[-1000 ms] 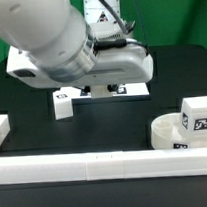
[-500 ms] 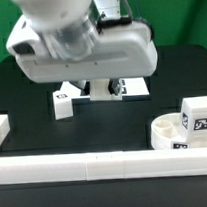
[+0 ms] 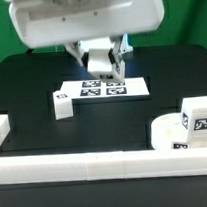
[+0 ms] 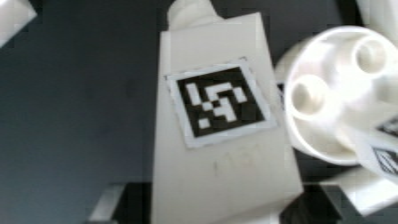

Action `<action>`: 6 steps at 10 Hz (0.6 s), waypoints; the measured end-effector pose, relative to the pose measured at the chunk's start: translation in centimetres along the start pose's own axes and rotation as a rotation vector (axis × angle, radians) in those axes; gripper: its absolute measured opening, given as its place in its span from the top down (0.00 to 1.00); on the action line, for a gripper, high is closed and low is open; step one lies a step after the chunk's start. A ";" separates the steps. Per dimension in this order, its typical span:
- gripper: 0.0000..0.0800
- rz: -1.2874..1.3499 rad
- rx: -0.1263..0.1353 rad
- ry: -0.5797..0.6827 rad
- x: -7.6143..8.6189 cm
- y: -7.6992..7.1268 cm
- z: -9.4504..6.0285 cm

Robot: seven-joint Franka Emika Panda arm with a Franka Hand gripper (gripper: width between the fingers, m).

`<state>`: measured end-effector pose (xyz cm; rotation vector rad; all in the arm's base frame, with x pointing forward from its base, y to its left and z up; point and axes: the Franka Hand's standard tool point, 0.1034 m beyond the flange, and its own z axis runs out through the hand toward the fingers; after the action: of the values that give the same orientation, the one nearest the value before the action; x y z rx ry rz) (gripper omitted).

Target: Assemble stool

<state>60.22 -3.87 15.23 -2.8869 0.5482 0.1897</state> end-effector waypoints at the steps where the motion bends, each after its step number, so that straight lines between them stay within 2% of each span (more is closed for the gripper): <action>1: 0.59 -0.005 -0.003 0.090 0.1 0.1 0.1; 3: 0.59 -0.011 -0.010 0.194 0.3 0.1 0.4; 4: 0.59 -0.017 -0.014 0.285 1.0 0.0 0.2; 6: 0.59 -0.019 -0.015 0.401 0.8 -0.9 0.1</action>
Offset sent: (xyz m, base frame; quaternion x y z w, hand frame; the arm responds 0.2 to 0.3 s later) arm 0.0000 0.0000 0.0000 0.0000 0.1938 0.0000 0.9810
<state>61.25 -3.31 15.16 -2.9529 0.5817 -0.3979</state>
